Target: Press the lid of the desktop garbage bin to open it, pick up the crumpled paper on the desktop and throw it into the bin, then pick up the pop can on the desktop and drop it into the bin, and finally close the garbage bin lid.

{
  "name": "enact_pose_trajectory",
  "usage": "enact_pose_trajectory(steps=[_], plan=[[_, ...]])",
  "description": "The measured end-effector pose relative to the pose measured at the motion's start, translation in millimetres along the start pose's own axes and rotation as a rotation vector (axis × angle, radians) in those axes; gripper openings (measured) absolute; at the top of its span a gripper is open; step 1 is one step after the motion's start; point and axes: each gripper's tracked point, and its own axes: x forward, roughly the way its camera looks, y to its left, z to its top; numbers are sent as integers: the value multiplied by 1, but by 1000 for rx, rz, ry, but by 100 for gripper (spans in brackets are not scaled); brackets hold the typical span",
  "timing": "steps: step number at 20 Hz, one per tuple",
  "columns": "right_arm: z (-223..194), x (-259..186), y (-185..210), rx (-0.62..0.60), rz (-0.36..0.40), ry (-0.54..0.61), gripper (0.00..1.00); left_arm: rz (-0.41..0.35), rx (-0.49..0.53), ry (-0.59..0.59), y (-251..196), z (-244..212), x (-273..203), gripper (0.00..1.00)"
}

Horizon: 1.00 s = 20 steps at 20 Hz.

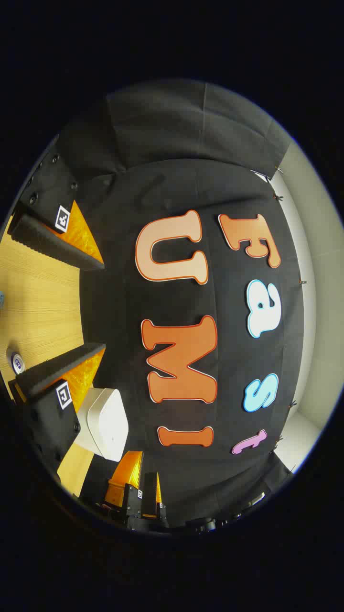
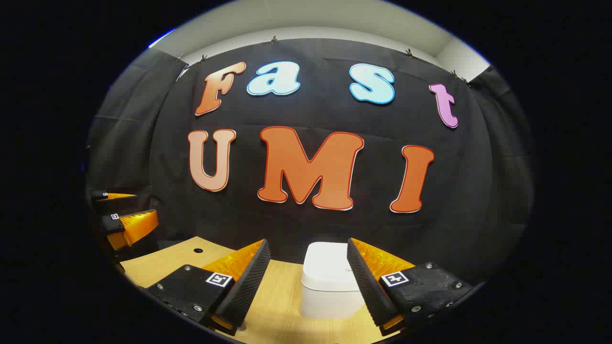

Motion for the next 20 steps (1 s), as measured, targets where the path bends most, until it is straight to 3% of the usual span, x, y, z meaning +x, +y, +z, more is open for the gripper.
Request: enact_pose_trajectory(steps=[20], plan=[[-8,18,0,-1,10,20,97,11,7,5,0,-2,13,96]])
